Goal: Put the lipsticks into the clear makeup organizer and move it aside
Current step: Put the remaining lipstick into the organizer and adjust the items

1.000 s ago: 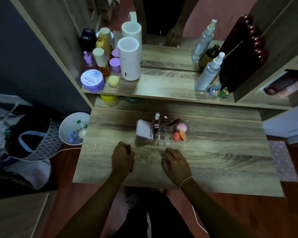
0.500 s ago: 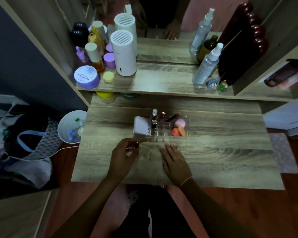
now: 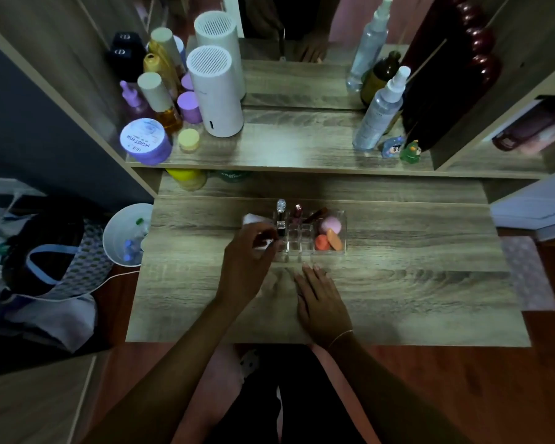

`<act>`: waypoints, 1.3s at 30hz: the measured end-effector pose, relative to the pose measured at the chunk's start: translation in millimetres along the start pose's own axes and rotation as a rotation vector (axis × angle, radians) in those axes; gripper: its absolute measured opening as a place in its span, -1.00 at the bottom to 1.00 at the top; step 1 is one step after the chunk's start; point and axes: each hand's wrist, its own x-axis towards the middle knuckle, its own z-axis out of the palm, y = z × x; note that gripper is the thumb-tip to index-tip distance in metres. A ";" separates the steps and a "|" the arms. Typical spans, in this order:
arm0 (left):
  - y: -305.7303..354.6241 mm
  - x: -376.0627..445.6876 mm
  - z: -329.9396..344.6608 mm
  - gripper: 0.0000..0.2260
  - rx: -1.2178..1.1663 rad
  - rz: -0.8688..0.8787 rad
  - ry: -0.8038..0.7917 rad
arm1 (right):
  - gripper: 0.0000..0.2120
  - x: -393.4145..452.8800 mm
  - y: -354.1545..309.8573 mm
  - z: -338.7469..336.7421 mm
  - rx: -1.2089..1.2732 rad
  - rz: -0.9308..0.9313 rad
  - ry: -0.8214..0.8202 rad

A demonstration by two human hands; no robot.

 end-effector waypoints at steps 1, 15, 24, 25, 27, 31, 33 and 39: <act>2.9 7.6 2.7 -0.83 0.017 0.014 -0.001 | -0.53 -0.3 0.1 1.2 0.003 0.003 0.006; -0.6 33.1 34.6 -0.80 0.257 0.127 -0.062 | -0.49 -1.0 4.5 10.1 0.040 -0.025 0.061; 0.2 36.1 38.9 -0.79 0.344 0.095 -0.087 | -0.36 0.9 3.5 7.3 -0.003 0.145 0.041; -0.4 36.4 39.6 -0.79 0.357 0.093 -0.086 | -0.35 2.0 2.8 6.9 -0.004 0.201 0.045; -1.7 36.7 41.0 -0.80 0.365 0.081 -0.082 | -0.34 3.9 1.8 6.8 0.002 0.288 0.058; -4.7 36.5 41.7 -0.82 0.376 0.079 -0.084 | -0.34 4.2 0.6 8.1 -0.022 0.297 0.060; -5.4 36.1 41.4 -0.82 0.374 0.085 -0.087 | -0.34 4.0 0.9 7.9 -0.029 0.298 0.074; -4.0 38.7 42.7 -0.79 0.407 0.050 -0.103 | -0.34 3.9 2.0 8.9 -0.024 0.297 0.068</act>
